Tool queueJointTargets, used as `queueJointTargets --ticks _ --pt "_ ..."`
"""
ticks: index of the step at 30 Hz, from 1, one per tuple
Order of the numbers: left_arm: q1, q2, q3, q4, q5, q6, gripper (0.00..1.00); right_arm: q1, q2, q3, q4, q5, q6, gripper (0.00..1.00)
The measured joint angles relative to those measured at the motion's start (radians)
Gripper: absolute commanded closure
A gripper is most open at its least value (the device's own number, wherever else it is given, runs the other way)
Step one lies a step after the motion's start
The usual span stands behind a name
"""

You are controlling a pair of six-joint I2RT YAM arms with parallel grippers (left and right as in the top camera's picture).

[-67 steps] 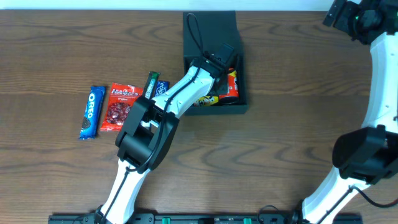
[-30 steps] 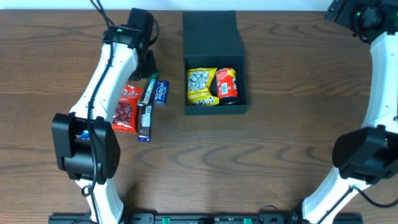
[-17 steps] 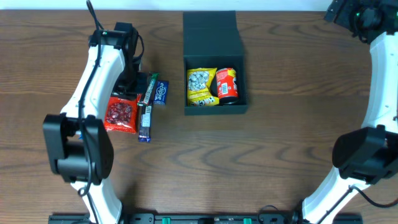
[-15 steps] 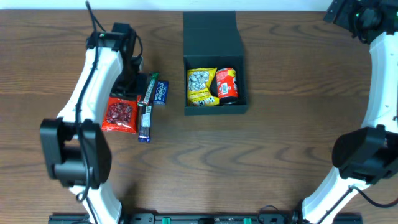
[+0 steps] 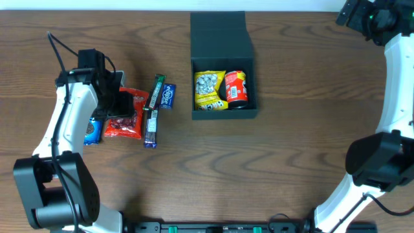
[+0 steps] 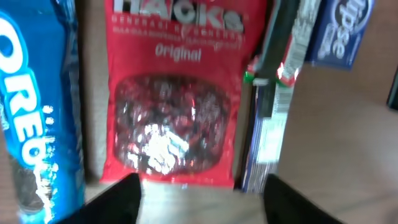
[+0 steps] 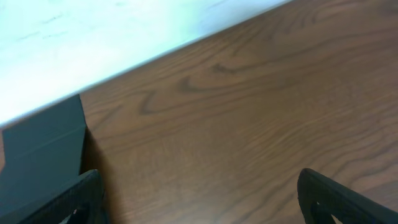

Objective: Pack container
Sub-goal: 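Move the left gripper to the red Hacks bag and grasp it, then lift the red Hacks bag and carry it over the black box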

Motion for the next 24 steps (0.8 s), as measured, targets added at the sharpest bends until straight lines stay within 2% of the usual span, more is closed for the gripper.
queueJointTargets --ticks 3,6,18,20,21,24 --pt "0.000 0.019 -0.019 0.054 -0.003 -0.003 0.08 0.000 0.000 0.000 -0.012 0.000 0.000 0.01" --pt "0.000 0.047 -0.040 0.078 -0.013 -0.003 0.05 0.000 0.000 0.000 -0.026 0.000 0.000 0.01" --pt "0.000 0.175 -0.041 0.113 -0.059 0.050 0.04 0.000 0.000 0.000 -0.027 0.000 0.000 0.01" --pt "0.000 0.187 -0.041 0.126 -0.061 0.053 0.00 0.000 0.000 0.000 -0.027 0.000 0.000 0.01" --pt "0.000 0.193 -0.041 0.135 -0.064 0.052 0.14 0.000 0.000 0.000 -0.026 0.000 0.000 0.01" --pt "0.000 0.204 -0.041 0.140 -0.075 0.058 0.38 0.000 0.000 0.000 -0.024 0.000 0.000 0.01"
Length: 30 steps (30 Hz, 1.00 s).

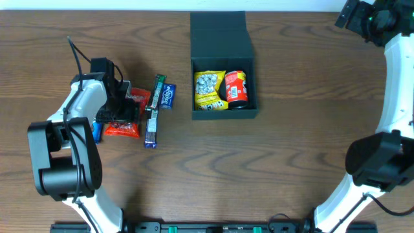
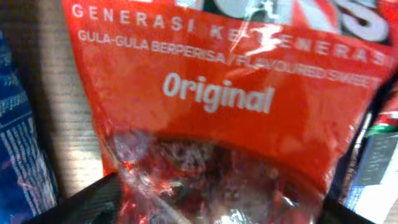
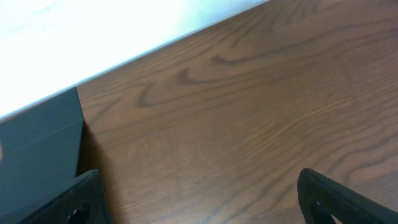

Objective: Pack container
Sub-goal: 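Lift the red Hacks bag and carry it over the black box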

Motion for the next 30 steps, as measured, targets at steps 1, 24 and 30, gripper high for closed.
queueJointTargets --ticks 1,24,30 --pt "0.000 0.000 0.000 0.000 -0.004 0.006 0.43 0.000 0.000 0.000 0.000 0.000 0.000 0.01" --pt "-0.004 0.014 0.257 -0.121 -0.006 -0.091 0.68 0.000 0.000 0.000 0.026 0.000 0.000 0.01" --pt "-0.066 0.014 0.429 -0.117 -0.005 -0.124 0.67 0.000 0.000 0.000 0.027 0.000 0.000 0.01"
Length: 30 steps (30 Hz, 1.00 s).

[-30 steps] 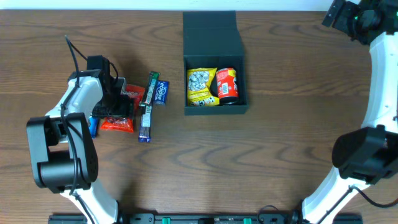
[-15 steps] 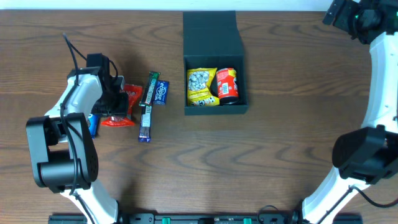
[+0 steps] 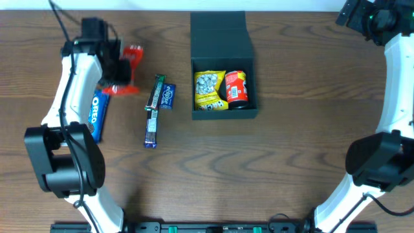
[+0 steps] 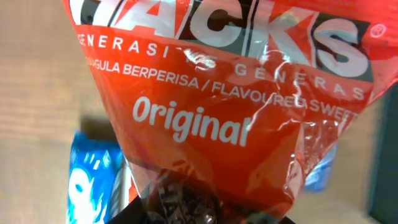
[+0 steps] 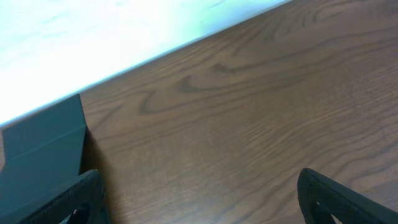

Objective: Pack container
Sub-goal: 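Lift the red Hacks bag and carry it over the black box, then lower the red Hacks bag into the box and open the left gripper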

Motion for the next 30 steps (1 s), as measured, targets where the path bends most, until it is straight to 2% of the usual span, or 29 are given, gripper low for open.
queueJointTargets --ticks 6,10,16,20,30 --pt "-0.188 0.000 0.085 0.081 0.029 -0.084 0.66 0.000 0.000 0.000 0.001 0.000 0.000 0.01" --pt "-0.343 0.006 0.085 0.131 0.046 -0.214 0.64 0.000 0.000 0.000 -0.002 0.000 0.000 0.01" --pt "-0.483 0.089 0.086 0.134 0.061 -0.443 0.64 0.000 0.000 0.000 -0.002 0.000 0.000 0.01" --pt "-0.523 0.167 0.086 0.131 0.092 -0.570 0.67 0.000 0.000 0.000 -0.002 0.000 0.000 0.01" --pt "-0.527 0.177 0.086 0.135 0.081 -0.727 0.71 -0.016 0.000 0.000 -0.003 -0.001 -0.011 0.01"
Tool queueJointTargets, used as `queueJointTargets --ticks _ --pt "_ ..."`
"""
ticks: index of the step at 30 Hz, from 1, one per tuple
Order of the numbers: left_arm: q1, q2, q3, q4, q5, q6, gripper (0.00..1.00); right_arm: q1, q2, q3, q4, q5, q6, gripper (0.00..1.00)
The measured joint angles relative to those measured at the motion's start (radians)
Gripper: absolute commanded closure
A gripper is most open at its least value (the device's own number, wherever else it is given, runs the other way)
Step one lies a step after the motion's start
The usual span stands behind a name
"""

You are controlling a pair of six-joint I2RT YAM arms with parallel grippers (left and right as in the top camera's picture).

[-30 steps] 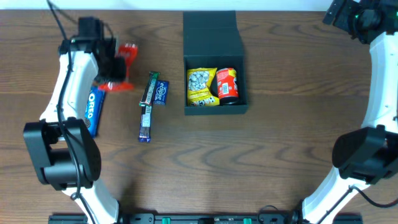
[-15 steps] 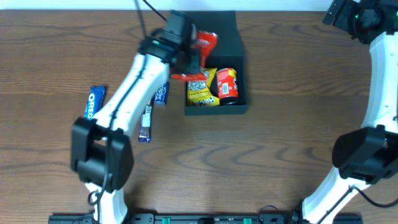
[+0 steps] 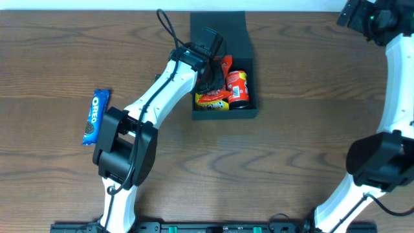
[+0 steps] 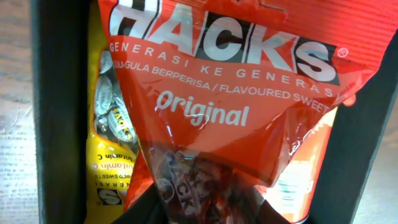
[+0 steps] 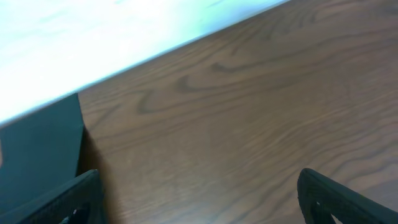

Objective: Pack container
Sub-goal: 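Lower the red Hacks bag into the box and open the left gripper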

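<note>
My left gripper (image 3: 210, 72) (image 4: 205, 211) is shut on the lower end of a red Hacks sweets bag (image 3: 224, 65) (image 4: 230, 118). The bag hangs inside the open dark grey box (image 3: 223, 115) (image 4: 56, 93), over a yellow sweets bag (image 3: 204, 101) (image 4: 109, 143) and beside a red can (image 3: 237, 87) (image 4: 305, 193). Whether the red bag rests on them cannot be told. A blue Oreo pack (image 3: 95, 116) lies at the far left. My right gripper (image 3: 362, 13) (image 5: 199, 211) is open over bare wood at the far right corner.
The box's lid (image 3: 218, 29) (image 5: 37, 149) stands open behind it. My left arm (image 3: 155, 103) stretches across the table from the front left to the box and covers the wood under it. The table's far edge (image 5: 155, 50) runs close to my right gripper.
My left gripper has carried the red bag from above the table's far left to inside the box. The two snack bars left of the box no longer show. The right arm has not moved.
My left gripper hung open over the red bag, which lay between the Oreo pack and two snack bars. Then it was down at the bag. Then it held the bag lifted at the far left, and now the bag is in the box.
</note>
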Motion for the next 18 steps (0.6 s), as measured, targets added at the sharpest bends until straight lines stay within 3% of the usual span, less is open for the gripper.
queueJointTargets --ticks 4,7,8,18 --pt "0.000 0.000 0.000 -0.029 -0.025 -0.023 0.64 -0.023 0.000 0.000 0.000 -0.003 0.000 0.01" --pt "0.000 0.000 0.000 -0.038 -0.037 -0.023 0.38 -0.028 0.000 0.000 0.000 -0.011 0.000 0.01" --pt "0.000 0.000 0.000 -0.037 -0.038 -0.018 0.35 -0.028 0.000 0.000 0.000 -0.014 0.000 0.01" --pt "0.000 0.000 0.045 -0.024 -0.041 0.065 0.36 -0.028 0.000 0.000 0.000 -0.022 0.000 0.01"
